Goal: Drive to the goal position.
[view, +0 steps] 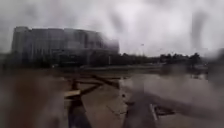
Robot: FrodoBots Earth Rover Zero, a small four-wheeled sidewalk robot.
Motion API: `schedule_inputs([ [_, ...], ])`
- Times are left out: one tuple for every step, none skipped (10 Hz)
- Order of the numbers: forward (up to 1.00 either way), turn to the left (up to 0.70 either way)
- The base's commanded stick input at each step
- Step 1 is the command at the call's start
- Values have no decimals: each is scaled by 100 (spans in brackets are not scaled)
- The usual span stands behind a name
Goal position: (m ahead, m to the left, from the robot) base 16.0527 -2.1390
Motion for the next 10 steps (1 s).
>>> schedule_inputs([
  [70,0],
  [70,0],
  [70,0],
  [70,0],
  [70,0],
  [70,0],
  [70,0],
  [70,0],
  [70,0],
  [70,0],
])
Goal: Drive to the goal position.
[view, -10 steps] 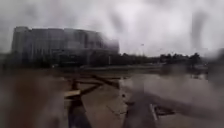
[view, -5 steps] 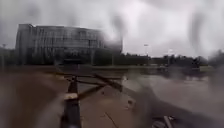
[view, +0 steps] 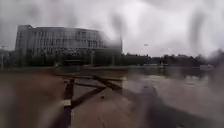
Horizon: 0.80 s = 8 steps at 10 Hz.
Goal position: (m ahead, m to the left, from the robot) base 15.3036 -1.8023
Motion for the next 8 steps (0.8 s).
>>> schedule_inputs([
  [70,0],
  [70,0],
  [70,0],
  [70,0],
  [70,25],
  [70,35],
  [70,35],
  [70,35],
])
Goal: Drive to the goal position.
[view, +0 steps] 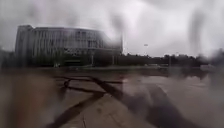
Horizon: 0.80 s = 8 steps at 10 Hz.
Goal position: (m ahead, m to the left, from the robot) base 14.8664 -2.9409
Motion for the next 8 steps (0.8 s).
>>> schedule_inputs([
  [70,35],
  [70,35],
  [70,35],
  [70,35],
  [70,0],
  [70,0],
  [70,0],
  [70,0],
])
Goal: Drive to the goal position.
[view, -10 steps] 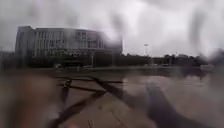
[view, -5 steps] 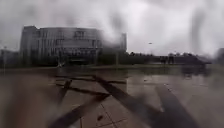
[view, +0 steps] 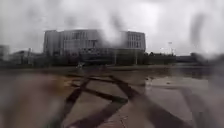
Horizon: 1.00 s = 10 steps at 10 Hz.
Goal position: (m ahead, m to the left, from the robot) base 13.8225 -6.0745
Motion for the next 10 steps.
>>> schedule_inputs([
  [70,0],
  [70,0],
  [70,0],
  [70,0],
  [70,0],
  [70,0],
  [70,0],
  [70,0],
  [70,0],
  [70,0],
])
